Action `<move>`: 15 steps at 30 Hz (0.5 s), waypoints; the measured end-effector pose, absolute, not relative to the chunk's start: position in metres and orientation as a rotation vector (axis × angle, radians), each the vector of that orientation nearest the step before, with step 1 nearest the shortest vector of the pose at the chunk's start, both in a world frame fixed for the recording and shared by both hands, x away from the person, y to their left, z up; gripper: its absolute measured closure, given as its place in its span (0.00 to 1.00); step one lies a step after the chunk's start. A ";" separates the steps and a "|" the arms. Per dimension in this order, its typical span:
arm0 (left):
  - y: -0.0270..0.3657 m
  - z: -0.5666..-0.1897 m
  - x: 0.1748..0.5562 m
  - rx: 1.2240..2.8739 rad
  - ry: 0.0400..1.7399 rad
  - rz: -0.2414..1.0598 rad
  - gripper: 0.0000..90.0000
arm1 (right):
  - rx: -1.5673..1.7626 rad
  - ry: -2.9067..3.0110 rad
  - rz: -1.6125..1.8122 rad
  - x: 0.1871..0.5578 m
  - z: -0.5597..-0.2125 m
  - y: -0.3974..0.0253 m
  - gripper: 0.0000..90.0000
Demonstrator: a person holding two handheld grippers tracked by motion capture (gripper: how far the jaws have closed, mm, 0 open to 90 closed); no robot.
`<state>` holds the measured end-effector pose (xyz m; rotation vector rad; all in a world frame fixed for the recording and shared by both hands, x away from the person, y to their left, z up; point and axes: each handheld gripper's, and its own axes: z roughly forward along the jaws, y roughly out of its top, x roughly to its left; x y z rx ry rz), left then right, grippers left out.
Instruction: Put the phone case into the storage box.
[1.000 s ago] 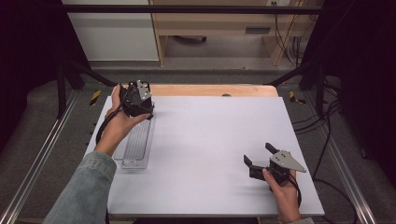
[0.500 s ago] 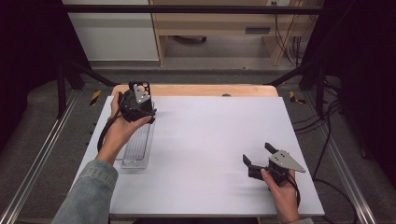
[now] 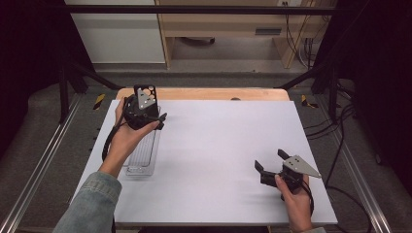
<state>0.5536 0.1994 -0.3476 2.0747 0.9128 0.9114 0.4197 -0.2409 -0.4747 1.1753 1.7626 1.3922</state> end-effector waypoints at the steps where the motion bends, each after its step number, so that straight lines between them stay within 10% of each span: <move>1: 0.198 -0.347 0.552 2.067 0.911 0.908 0.07 | 1.175 1.763 1.391 0.420 -0.475 -0.241 0.05; 15: 0.200 -0.343 0.541 1.987 0.907 0.854 0.07 | 1.170 1.780 1.378 0.420 -0.475 -0.239 0.04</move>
